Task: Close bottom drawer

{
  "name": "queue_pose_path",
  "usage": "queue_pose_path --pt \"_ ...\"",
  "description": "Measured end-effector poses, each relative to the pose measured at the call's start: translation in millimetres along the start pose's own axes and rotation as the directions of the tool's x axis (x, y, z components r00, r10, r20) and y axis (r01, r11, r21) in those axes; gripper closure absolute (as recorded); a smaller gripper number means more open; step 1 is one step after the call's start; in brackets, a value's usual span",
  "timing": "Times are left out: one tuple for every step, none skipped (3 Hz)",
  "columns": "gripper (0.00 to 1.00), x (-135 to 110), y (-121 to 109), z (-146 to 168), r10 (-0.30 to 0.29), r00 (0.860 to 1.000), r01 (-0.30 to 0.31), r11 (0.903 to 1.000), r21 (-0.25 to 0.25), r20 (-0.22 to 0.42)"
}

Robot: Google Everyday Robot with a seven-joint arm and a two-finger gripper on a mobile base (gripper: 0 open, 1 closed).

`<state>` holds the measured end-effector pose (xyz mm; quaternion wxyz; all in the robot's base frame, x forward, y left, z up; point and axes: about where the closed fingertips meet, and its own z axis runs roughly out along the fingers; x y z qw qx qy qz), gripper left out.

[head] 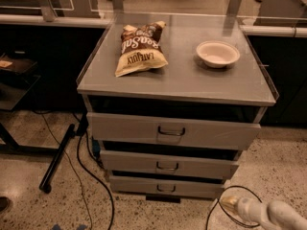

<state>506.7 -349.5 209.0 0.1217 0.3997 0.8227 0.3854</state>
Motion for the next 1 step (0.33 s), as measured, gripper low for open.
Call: queue_pose_path --pt "0.81 3.9 -10.1 -6.2 0.009 1.000 -0.009 0.9999 0.006 -0.012"
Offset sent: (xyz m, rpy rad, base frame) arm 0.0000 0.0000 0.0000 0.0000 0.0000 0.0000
